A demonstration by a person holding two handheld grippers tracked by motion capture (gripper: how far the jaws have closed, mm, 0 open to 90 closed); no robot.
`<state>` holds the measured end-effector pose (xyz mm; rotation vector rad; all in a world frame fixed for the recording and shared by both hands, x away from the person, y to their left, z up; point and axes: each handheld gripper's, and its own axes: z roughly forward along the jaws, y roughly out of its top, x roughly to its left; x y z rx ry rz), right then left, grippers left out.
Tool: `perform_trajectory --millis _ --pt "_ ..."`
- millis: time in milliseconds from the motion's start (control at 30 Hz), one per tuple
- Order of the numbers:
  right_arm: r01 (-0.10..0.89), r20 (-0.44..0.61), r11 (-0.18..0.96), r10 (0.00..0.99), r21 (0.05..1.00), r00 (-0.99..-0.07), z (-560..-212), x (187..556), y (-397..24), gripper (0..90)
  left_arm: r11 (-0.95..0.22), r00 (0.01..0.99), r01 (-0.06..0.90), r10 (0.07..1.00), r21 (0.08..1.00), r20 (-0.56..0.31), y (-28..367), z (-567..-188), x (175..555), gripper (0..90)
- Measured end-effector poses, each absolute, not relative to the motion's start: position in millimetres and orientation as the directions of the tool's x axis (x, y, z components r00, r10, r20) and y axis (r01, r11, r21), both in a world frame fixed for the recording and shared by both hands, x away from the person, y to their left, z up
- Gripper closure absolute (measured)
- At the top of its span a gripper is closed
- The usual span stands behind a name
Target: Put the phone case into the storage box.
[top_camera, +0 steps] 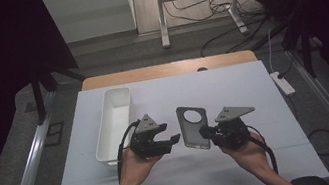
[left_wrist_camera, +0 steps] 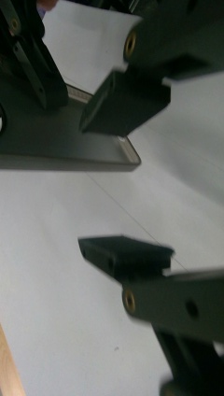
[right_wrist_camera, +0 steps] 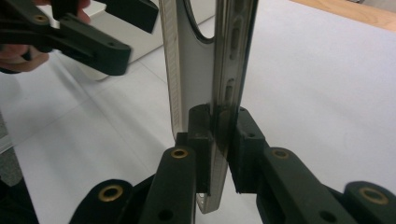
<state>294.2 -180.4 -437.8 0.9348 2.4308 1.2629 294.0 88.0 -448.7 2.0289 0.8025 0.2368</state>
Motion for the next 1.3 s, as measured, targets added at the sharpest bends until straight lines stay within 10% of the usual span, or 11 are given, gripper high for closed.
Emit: perform_trajectory --millis 400,1300 --pt "0.412 0.073 0.439 0.609 0.799 -0.789 -438 285 -167 80.1 -0.371 0.771 0.463 0.616 0.805 -0.160 82 -450 292 83.4" --pt "0.419 0.103 0.482 0.553 0.769 -0.827 -441 282 -172 54.4 -0.288 0.650 0.571 0.731 0.769 -0.209 99 -452 305 88.9"
